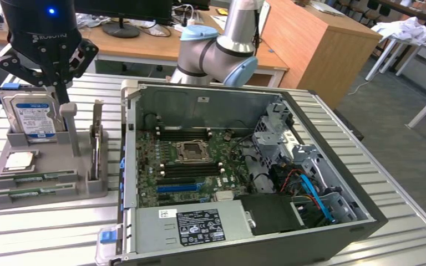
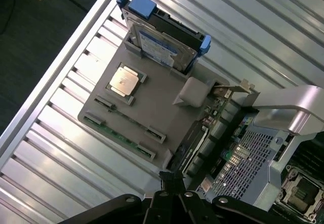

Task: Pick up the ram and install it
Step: 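Pick up the ram and move it above insertion slot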

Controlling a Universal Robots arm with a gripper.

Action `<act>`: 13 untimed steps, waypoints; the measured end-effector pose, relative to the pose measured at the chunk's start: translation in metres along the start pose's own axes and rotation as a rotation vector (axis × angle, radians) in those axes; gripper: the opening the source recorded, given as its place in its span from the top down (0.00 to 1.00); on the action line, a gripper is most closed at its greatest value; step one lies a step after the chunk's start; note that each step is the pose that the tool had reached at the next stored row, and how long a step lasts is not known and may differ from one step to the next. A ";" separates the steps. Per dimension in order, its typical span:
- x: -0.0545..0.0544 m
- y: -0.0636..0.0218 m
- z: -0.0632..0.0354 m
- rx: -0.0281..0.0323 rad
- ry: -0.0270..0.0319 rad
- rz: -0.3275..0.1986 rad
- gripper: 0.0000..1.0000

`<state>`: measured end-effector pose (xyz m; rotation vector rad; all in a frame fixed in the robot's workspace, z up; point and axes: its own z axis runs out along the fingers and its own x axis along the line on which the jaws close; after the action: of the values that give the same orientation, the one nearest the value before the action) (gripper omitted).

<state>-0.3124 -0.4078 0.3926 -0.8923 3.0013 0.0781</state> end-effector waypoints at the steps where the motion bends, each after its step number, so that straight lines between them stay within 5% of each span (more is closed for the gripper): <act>1: 0.000 0.0000 0.0000 -0.0001 0.0002 -0.005 0.90; 13: 0.000 0.0000 0.0000 -0.0014 0.0028 -0.062 0.90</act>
<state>-0.3125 -0.4078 0.3926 -0.9851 2.9738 0.0785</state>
